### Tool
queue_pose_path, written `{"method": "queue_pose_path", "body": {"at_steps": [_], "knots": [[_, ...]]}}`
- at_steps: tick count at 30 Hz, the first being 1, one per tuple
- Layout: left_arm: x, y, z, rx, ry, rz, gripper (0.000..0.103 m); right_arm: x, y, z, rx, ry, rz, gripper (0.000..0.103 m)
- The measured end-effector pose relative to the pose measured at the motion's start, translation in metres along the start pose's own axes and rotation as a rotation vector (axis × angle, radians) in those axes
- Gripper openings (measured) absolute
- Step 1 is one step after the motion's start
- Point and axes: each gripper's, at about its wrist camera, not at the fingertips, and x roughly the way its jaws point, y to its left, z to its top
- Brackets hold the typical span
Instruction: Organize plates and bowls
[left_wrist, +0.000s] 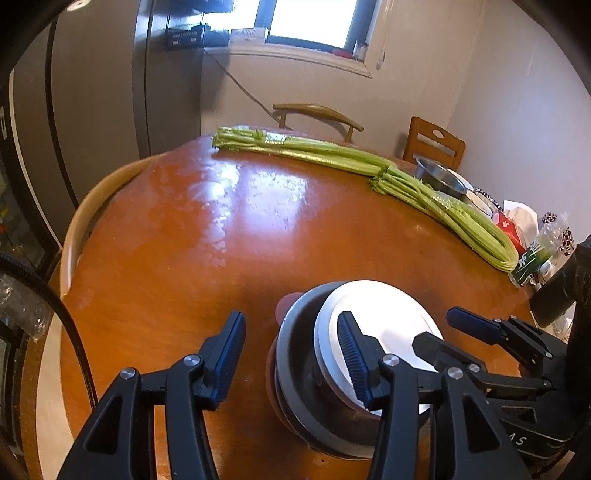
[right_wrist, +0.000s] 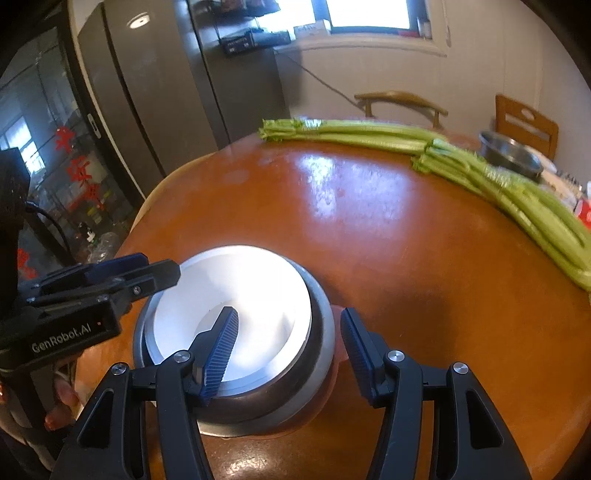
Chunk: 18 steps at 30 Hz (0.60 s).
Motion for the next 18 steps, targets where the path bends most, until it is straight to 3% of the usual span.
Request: {"method": "queue_pose_path", "body": {"at_steps": [8,18], "knots": [[-0.017,-0.010,-0.011,0.011,-0.020,0.038,0.052,-0.025,0.006,-0.008,-0.035,-0.076,-0.046,0.063],[-0.047,-0.037,-0.062,0.033,-0.061,0.086,0.053,-0.064,0.005,-0.059,-0.035,-0.131,-0.060,0.071]]}}
